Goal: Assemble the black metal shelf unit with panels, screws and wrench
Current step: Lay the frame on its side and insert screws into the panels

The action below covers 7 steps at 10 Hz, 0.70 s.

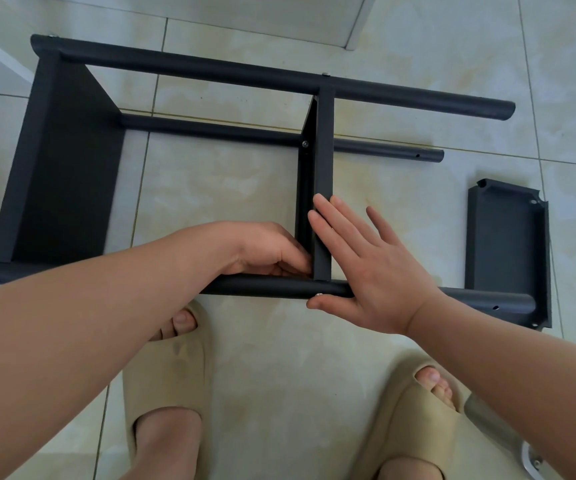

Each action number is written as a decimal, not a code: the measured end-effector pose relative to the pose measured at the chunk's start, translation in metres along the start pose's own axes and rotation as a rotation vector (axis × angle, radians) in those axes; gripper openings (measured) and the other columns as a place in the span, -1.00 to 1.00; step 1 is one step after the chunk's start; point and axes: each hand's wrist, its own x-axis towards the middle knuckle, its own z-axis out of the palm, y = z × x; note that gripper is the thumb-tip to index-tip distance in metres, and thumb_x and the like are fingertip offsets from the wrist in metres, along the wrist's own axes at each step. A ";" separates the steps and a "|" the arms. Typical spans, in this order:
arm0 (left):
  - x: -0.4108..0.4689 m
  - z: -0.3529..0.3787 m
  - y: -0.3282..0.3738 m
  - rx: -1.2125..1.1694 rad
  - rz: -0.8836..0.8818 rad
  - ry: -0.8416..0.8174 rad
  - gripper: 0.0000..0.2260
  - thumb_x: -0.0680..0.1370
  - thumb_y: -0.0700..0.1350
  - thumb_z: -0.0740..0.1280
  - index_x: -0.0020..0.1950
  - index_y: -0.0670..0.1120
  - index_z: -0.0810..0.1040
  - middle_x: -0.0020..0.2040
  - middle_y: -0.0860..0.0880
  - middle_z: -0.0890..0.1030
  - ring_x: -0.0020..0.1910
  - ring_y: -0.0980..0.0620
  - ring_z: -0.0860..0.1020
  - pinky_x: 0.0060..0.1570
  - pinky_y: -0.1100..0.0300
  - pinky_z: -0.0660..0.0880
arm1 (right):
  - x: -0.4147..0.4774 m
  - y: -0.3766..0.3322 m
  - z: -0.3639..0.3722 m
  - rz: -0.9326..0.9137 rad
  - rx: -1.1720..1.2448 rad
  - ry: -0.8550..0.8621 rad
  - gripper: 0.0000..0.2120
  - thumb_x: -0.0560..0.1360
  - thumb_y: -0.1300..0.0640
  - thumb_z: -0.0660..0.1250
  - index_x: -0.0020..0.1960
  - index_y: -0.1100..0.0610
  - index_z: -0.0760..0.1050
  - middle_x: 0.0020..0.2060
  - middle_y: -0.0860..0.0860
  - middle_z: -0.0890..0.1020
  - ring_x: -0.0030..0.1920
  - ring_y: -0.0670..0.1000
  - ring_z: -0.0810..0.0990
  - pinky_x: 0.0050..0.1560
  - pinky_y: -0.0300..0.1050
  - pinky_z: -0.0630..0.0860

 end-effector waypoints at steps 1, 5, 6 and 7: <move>0.001 0.000 0.000 -0.034 -0.022 -0.019 -0.86 0.54 -0.31 0.30 -0.15 -0.19 0.63 -0.32 -0.09 0.65 -0.34 0.03 0.63 -0.30 0.25 0.52 | 0.000 0.000 0.000 0.002 -0.004 -0.003 -0.06 0.52 -0.48 0.03 0.65 0.16 0.05 0.65 0.04 0.01 0.64 0.05 -0.02 0.52 0.34 0.16; 0.004 -0.003 -0.003 -0.021 -0.001 -0.052 -0.83 0.56 -0.36 0.25 -0.09 -0.21 0.62 -0.30 -0.10 0.65 -0.31 0.02 0.63 -0.20 0.20 0.53 | 0.000 0.000 0.000 0.002 -0.003 -0.005 -0.06 0.52 -0.48 0.05 0.65 0.16 0.05 0.65 0.04 0.01 0.64 0.06 -0.02 0.52 0.34 0.16; 0.005 -0.002 -0.004 -0.026 -0.012 -0.064 -0.81 0.56 -0.30 0.27 -0.14 -0.17 0.66 -0.22 -0.11 0.68 -0.23 -0.01 0.64 -0.15 0.16 0.52 | 0.000 0.000 0.000 0.002 0.000 -0.004 -0.06 0.52 -0.48 0.04 0.65 0.16 0.05 0.65 0.04 0.01 0.64 0.06 -0.03 0.52 0.34 0.16; 0.007 -0.001 -0.004 0.040 0.018 -0.009 -0.89 0.56 -0.26 0.31 -0.04 -0.20 0.64 -0.18 -0.12 0.69 -0.20 -0.02 0.66 -0.14 0.16 0.54 | 0.001 0.000 0.000 0.003 -0.001 -0.010 -0.06 0.52 -0.48 0.04 0.65 0.16 0.04 0.65 0.03 0.00 0.64 0.05 -0.04 0.53 0.34 0.15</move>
